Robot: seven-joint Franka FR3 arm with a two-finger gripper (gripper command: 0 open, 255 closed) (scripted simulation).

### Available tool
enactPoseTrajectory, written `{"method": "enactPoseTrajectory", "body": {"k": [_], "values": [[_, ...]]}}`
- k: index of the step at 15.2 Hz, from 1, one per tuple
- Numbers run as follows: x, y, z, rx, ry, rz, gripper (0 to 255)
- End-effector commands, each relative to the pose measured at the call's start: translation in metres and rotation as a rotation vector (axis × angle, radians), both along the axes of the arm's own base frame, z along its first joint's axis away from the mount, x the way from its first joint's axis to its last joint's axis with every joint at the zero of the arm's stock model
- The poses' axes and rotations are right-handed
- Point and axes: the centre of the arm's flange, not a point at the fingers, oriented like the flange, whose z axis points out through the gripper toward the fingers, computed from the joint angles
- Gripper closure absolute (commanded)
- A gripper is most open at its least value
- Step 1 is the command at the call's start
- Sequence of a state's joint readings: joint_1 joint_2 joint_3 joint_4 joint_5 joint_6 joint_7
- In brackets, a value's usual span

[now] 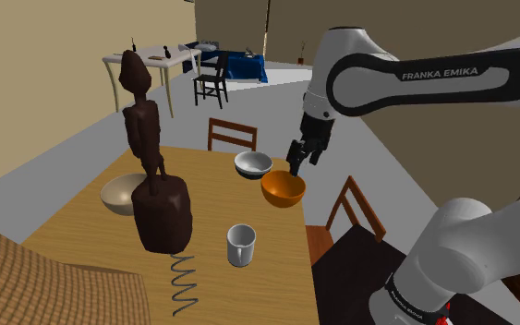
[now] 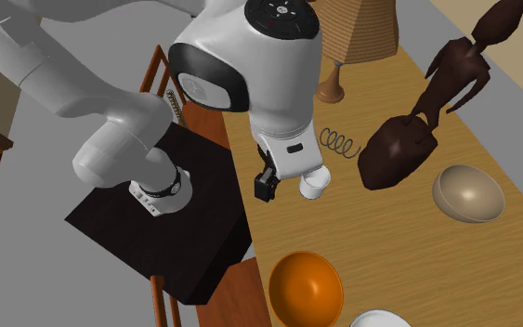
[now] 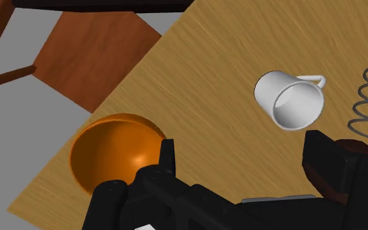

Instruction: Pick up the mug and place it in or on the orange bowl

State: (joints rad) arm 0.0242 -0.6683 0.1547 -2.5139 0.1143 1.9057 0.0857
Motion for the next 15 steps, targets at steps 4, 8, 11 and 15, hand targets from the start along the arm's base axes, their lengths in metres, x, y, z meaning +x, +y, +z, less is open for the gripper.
{"method": "enactPoseTrajectory", "body": {"k": [4, 8, 11, 15], "values": [[0.013, 0.03, -0.058, 0.015, -0.001, -0.018, 0], [0.025, 0.055, -0.102, 0.026, -0.001, -0.031, 0], [0.035, 0.074, -0.135, 0.035, -0.001, -0.042, 0], [0.048, 0.099, -0.178, 0.046, -0.001, -0.055, 0]]}}
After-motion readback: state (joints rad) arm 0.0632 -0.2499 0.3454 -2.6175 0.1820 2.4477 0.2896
